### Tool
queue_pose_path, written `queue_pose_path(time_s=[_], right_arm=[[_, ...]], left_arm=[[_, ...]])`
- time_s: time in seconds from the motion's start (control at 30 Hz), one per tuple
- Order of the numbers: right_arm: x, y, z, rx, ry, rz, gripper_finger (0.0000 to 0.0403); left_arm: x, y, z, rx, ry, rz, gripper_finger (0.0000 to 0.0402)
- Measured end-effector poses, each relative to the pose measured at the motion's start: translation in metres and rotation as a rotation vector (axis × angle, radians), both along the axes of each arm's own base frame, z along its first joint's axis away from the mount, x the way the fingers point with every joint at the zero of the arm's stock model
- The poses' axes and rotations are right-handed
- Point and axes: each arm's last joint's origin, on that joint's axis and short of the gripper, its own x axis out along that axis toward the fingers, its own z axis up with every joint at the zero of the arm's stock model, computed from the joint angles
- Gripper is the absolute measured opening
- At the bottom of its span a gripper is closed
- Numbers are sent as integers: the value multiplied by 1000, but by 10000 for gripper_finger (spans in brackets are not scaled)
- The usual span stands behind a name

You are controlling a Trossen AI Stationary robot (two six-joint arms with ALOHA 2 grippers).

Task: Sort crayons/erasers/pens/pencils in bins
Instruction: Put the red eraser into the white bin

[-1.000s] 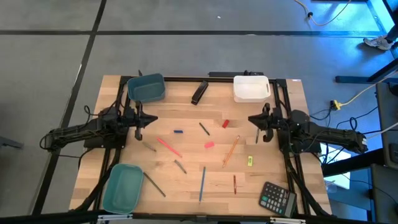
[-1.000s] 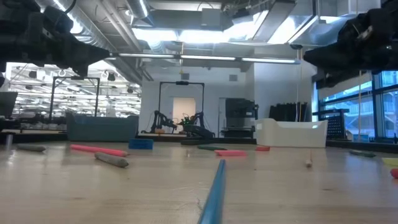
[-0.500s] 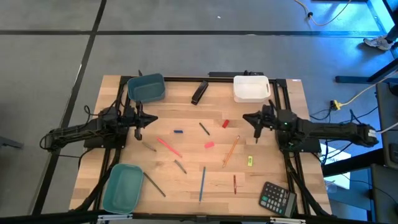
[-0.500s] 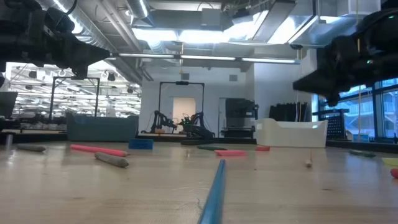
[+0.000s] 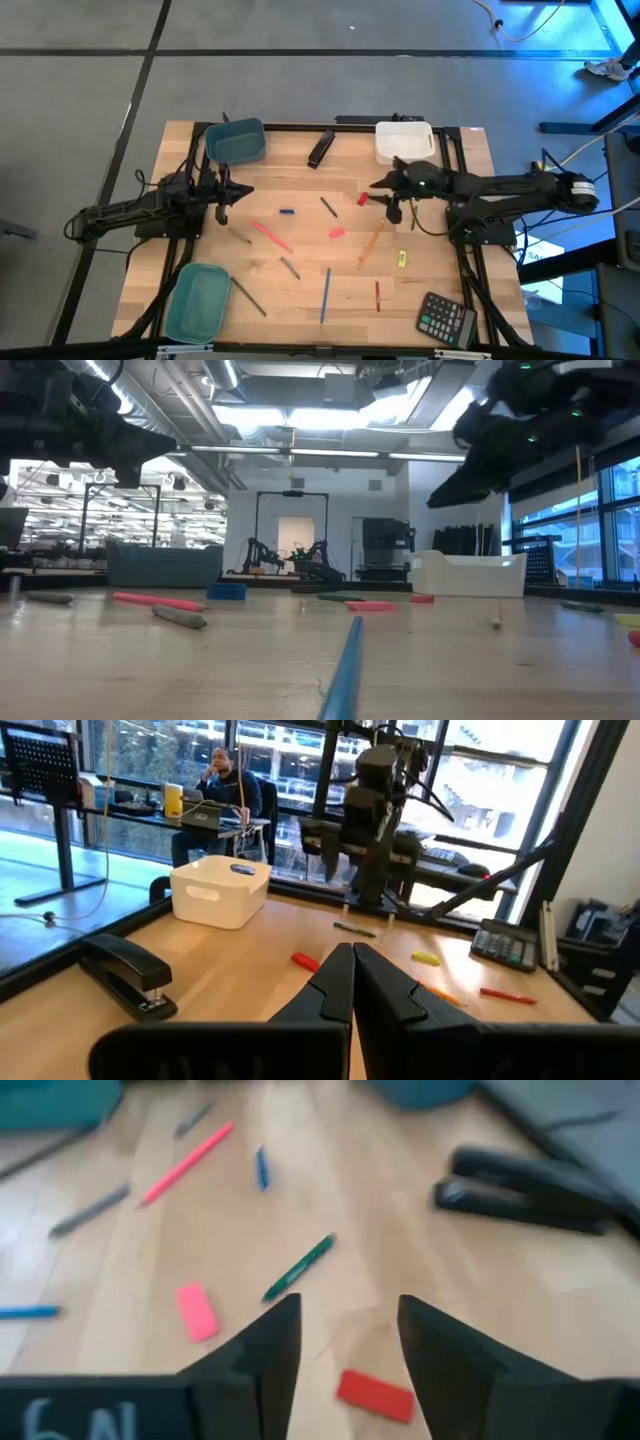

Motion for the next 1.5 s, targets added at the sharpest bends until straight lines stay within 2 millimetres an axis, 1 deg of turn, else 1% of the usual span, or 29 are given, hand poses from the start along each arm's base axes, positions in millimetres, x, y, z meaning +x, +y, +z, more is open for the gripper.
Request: queue_pose_path(time_s=[0.13,0.2,0.3,0.4,0.5,0.63,0.77,0.9,1.03,1.2,1.33,1.5], right_arm=[[19,-5,4,-44,128,14,182],[27,-7,10,-49,155,16,182],[34,-8,16,-54,202,31,178],[36,-9,18,-82,294,72,175],[39,-9,15,-89,423,116,174],[50,-12,8,-85,579,170,178],[67,-16,-2,-128,675,249,185],[83,-21,-10,-216,757,296,192],[101,-26,-12,-282,801,299,199],[117,-30,-6,-284,799,297,200],[119,-30,-1,-285,790,292,200],[117,-30,0,-280,808,298,200]], left_arm=[[2,-3,-1,-20,10,-33,0],[3,-5,-2,-23,19,-44,0],[5,-8,-3,-29,40,-43,0],[7,-11,-6,-34,72,-51,0],[10,-15,-8,-38,92,-55,0],[15,-19,-1,-78,22,-94,0],[19,-23,5,-75,-33,-138,0],[23,-24,4,-66,-1,-138,5],[27,-22,-2,-44,64,-65,30],[26,-17,-12,-1,170,114,67],[25,-14,-15,12,209,190,86],[25,-12,-13,31,196,201,90]])
